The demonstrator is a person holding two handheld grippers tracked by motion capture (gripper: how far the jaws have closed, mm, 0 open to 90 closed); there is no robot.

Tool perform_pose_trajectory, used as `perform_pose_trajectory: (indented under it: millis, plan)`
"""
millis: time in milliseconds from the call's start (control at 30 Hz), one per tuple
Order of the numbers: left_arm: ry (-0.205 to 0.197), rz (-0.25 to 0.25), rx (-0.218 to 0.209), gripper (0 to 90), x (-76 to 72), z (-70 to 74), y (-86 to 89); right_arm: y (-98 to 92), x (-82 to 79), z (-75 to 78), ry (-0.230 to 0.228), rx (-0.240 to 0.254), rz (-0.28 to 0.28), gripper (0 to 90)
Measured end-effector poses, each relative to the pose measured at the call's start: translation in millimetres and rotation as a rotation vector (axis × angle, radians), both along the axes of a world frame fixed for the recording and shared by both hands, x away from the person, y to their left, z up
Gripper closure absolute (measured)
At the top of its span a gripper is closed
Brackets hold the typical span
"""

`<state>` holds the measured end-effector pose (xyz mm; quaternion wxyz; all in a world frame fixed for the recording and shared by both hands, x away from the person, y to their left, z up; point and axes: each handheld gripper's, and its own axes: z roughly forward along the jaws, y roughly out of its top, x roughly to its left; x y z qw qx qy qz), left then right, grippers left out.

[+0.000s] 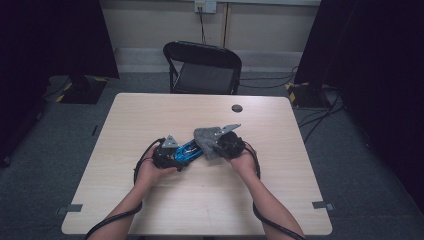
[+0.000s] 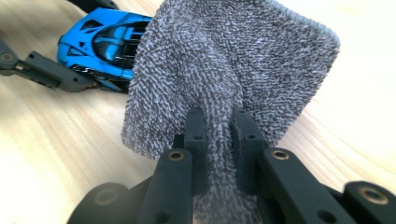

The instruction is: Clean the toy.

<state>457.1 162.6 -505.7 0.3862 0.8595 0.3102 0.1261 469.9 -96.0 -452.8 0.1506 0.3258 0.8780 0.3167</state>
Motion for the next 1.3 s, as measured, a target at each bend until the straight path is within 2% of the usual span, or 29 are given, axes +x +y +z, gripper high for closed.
perform_pose_trajectory:
  millis: [100,433,900,1133,1300]
  plan:
    - [0.000,0.000,0.000,24.9,0.0,0.0,0.0,-4.2,1.6,-0.7,0.009,0.021,-0.012,79.1]
    - [0.000,0.001,0.000,24.9,0.0,0.0,0.0,-13.4,3.8,-2.0,0.012,0.017,-0.040,79.1]
    - [0.000,0.000,0.000,25.0,0.0,0.0,0.0,-35.9,8.9,-0.3,0.002,0.003,-0.106,79.2]
    - [0.000,0.000,0.000,24.9,0.0,0.0,0.0,-43.6,6.9,10.8,-0.032,0.028,-0.124,79.2]
    - [0.000,0.002,-0.001,24.9,0.0,0.0,-0.1,-39.6,1.5,25.2,-0.062,0.044,-0.094,79.2]
